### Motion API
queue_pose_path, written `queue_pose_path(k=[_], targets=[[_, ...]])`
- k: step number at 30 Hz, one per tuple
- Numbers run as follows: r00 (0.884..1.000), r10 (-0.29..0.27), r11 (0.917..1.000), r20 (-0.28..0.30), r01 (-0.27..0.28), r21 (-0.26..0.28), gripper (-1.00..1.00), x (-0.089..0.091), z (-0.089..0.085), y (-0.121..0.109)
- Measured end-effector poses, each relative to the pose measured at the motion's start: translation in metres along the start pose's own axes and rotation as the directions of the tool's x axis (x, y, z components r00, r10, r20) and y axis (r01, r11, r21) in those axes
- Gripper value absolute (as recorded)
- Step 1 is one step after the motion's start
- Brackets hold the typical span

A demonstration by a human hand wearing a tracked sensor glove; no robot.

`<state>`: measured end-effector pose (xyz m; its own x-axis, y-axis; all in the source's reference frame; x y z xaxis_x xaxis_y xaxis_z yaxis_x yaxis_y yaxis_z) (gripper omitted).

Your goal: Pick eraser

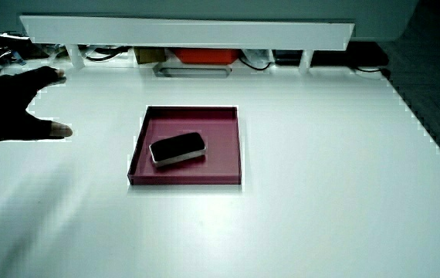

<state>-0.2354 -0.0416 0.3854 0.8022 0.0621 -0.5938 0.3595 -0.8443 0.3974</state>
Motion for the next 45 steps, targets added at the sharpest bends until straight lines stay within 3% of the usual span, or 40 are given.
queue_pose_path(k=[3, 4, 5, 6, 7, 8, 10, 12, 14, 15, 16, 17, 18, 20, 24, 28, 32, 33, 38, 42, 44, 45], targets=[[0.999, 0.049, 0.9985, 0.011, -0.048, -0.027, 0.00, 0.007, -0.003, 0.003], [1.000, 0.002, 0.9999, -0.007, -0.002, -0.016, 0.00, 0.007, -0.005, 0.006], [1.000, 0.009, 0.9998, -0.020, -0.010, -0.019, 0.00, 0.008, -0.006, 0.008], [1.000, -0.006, 0.9998, -0.009, 0.006, -0.020, 0.00, 0.008, -0.008, 0.010], [0.999, 0.040, 0.9986, 0.026, -0.039, -0.035, 0.00, 0.012, -0.009, 0.010], [0.998, 0.039, 0.9987, 0.049, -0.037, -0.035, 0.00, 0.012, -0.011, 0.012], [0.998, -0.003, 0.9993, 0.061, 0.006, -0.037, 0.00, 0.011, -0.016, 0.018], [0.994, 0.037, 0.9980, 0.104, -0.031, -0.055, 0.00, 0.016, -0.021, 0.022], [0.996, 0.017, 0.9977, 0.086, -0.011, -0.067, 0.00, 0.017, -0.026, 0.028], [0.992, 0.061, 0.9950, 0.113, -0.052, -0.085, 0.00, 0.020, -0.028, 0.029], [0.991, 0.067, 0.9943, 0.118, -0.057, -0.090, 0.00, 0.022, -0.030, 0.032], [0.993, 0.030, 0.9960, 0.111, -0.020, -0.086, 0.00, 0.021, -0.034, 0.036], [0.990, 0.020, 0.9958, 0.140, -0.007, -0.091, 0.00, 0.022, -0.037, 0.039], [0.986, 0.081, 0.9911, 0.144, -0.064, -0.117, 0.00, 0.029, -0.041, 0.043], [0.995, 0.049, 0.9930, 0.089, -0.039, -0.111, 0.00, 0.028, -0.054, 0.058], [0.989, 0.102, 0.9870, 0.106, -0.087, -0.135, 0.00, 0.031, -0.067, 0.069], [0.992, 0.111, 0.9829, 0.054, -0.102, -0.153, 0.00, 0.032, -0.082, 0.082], [0.990, 0.119, 0.9805, 0.077, -0.105, -0.166, 0.00, 0.033, -0.087, 0.085], [0.991, 0.131, 0.9778, 0.040, -0.122, -0.170, 0.00, 0.029, -0.108, 0.102], [0.989, 0.138, 0.9727, 0.052, -0.125, -0.195, 0.00, 0.030, -0.123, 0.117], [0.988, 0.155, 0.9671, 0.013, -0.149, -0.206, 0.00, 0.035, -0.128, 0.121], [0.990, 0.144, 0.9692, -0.006, -0.142, -0.201, 0.00, 0.035, -0.132, 0.123]])
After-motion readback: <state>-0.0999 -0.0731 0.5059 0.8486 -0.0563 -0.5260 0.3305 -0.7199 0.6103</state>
